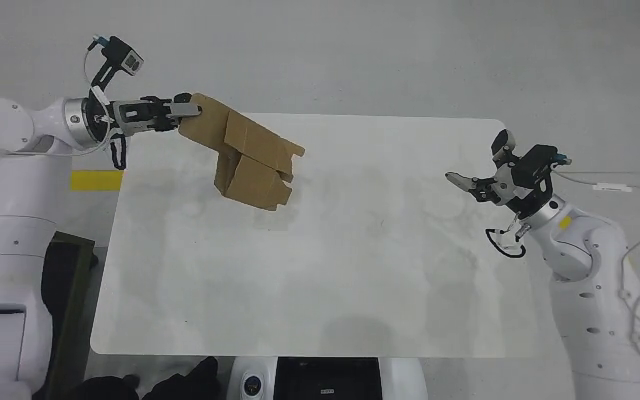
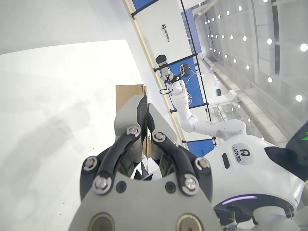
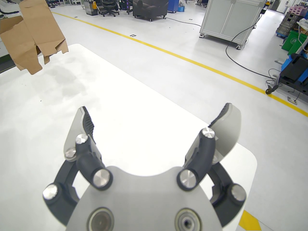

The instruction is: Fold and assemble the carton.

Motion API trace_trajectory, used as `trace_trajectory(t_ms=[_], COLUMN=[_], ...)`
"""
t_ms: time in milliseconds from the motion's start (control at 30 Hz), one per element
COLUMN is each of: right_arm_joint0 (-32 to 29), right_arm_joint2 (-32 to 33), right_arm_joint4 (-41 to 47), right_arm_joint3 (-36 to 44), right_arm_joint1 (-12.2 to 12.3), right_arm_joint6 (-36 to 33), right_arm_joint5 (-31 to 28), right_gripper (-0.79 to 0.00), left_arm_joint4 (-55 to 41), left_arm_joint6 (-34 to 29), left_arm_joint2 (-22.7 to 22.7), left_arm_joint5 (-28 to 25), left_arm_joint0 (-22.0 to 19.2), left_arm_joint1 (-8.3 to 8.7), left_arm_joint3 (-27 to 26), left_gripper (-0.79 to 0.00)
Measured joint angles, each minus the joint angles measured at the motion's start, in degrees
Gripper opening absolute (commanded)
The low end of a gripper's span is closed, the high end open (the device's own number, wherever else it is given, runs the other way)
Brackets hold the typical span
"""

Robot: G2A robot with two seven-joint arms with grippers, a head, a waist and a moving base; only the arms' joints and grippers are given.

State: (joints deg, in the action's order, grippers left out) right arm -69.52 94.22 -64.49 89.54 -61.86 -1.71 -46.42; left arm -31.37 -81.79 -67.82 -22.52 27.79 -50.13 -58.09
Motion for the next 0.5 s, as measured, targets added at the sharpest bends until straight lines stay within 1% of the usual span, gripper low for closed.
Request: trace_trajectory(t_ms=[233, 300, 500], right_arm_joint0=[0.0, 0.0, 0.0], right_arm_joint2=[0.0, 0.0, 0.0], right_arm_joint4=[0.0, 0.0, 0.0], right_arm_joint3=[0.0, 0.0, 0.0], right_arm_joint1=[0.0, 0.0, 0.0], right_arm_joint6=[0.0, 0.0, 0.0], right_arm_joint5=[0.0, 0.0, 0.0], right_gripper=[0.0, 0.0, 0.0], left_arm_joint4=[-1.26, -1.11, -0.99], left_arm_joint6=[-0.29, -0.36, 0.09], left_arm_joint2=[7.39, 9.21, 12.62], left_arm_joint5=[0.31, 0.37, -0.07], left_arm_joint0=[-3.55, -3.93, -4.46], left_arm_joint1=[-2.45, -2.86, -3.32], left_arm_joint3=[-2.01, -3.39, -5.04], left_gripper=[-0.785, -0.785, -0.785])
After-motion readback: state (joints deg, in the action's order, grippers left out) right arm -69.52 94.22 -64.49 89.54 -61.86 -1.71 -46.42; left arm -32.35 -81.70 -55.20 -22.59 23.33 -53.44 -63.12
